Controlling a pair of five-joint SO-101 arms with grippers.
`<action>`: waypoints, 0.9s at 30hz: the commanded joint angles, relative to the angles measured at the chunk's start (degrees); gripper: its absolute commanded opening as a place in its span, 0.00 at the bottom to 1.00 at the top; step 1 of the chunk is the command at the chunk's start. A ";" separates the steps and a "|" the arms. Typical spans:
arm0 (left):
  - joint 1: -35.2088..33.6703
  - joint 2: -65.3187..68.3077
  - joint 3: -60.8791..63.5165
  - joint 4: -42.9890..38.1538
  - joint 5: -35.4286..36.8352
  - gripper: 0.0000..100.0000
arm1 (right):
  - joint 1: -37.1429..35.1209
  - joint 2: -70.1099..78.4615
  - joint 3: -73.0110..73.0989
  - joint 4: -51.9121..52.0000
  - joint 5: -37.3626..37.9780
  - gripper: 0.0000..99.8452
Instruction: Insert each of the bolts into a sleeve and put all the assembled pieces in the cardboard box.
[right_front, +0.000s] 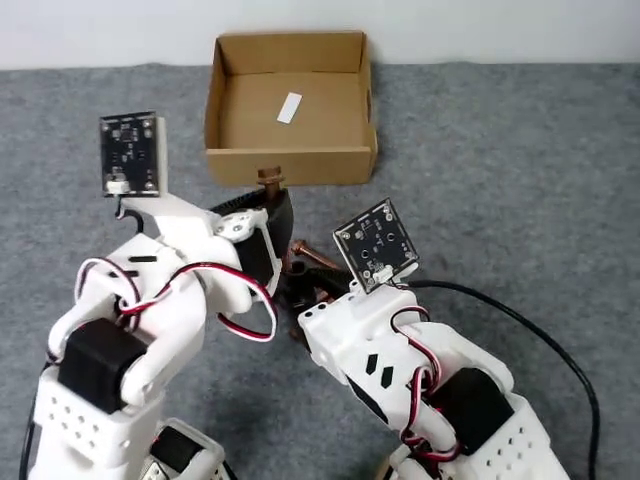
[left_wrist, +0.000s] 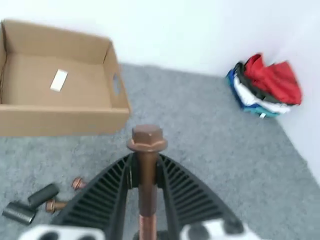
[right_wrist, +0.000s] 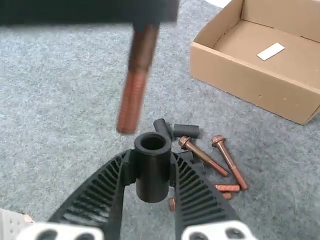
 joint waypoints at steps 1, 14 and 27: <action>0.09 -0.88 -3.38 -1.85 0.70 0.01 | -0.31 -1.19 -0.62 0.04 0.70 0.01; 0.62 -0.97 0.40 -1.14 0.70 0.01 | -4.00 -1.54 -1.41 -1.45 0.79 0.01; 0.62 -0.88 0.48 2.73 0.70 0.01 | -2.15 -1.19 -4.48 -1.80 0.79 0.01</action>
